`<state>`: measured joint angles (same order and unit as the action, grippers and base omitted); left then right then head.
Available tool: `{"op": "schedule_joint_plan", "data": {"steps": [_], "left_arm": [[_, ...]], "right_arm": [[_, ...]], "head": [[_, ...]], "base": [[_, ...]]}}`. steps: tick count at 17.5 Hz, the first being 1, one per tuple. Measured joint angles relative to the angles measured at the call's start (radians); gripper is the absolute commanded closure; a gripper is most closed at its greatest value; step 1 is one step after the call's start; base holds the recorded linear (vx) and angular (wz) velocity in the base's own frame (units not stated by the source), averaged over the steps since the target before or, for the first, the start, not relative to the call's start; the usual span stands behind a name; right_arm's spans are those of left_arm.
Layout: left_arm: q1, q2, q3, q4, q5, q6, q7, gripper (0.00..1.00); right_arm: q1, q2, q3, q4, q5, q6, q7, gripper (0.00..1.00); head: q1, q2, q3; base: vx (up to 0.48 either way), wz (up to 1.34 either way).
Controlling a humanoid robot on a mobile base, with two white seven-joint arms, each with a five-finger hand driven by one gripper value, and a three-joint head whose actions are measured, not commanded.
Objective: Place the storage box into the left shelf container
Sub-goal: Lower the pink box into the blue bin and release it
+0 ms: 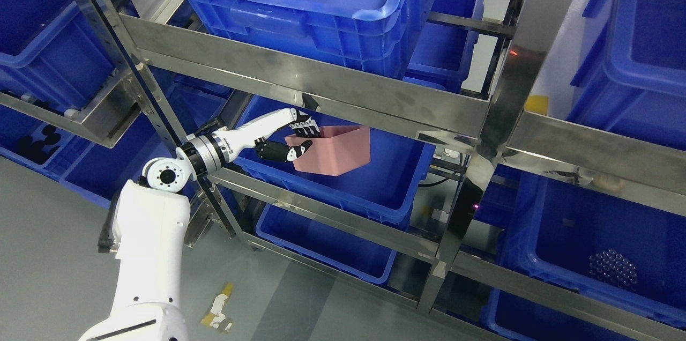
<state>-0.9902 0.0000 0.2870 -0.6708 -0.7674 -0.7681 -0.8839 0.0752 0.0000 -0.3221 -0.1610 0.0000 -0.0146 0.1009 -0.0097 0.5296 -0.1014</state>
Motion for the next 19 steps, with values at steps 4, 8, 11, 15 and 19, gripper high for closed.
{"op": "schedule_joint_plan", "data": {"steps": [4,8,11,15,19], "left_arm": [[-0.007,0.000,0.007,0.079,0.000,0.057,0.017,0.97],[-0.017,0.000,0.010,0.139,0.000,0.093,0.052,0.93],[-0.027,0.000,0.012,0.168,0.001,0.119,0.092,0.87],[-0.035,0.000,0.014,0.197,0.005,0.126,0.157,0.70],[-0.038,0.000,0.007,0.215,0.007,0.127,0.191,0.41]], "right_arm": [[0.000,0.000,0.000,0.000,0.000,-0.002,0.000,0.00],[0.000,0.000,0.000,0.000,0.000,-0.005,0.000,0.00],[0.000,0.000,0.000,0.000,0.000,-0.006,0.000,0.00],[0.000,0.000,0.000,0.000,0.000,-0.006,0.000,0.00],[0.000,0.000,0.000,0.000,0.000,-0.006,0.000,0.00]], "head": [[0.0000,0.000,0.000],[0.0000,0.000,0.000],[0.0000,0.000,0.000],[0.0000,0.000,0.000],[0.0000,0.000,0.000]], "base": [[0.063,0.00],[0.026,0.00],[0.000,0.00],[0.000,0.00],[0.000,0.00]]}}
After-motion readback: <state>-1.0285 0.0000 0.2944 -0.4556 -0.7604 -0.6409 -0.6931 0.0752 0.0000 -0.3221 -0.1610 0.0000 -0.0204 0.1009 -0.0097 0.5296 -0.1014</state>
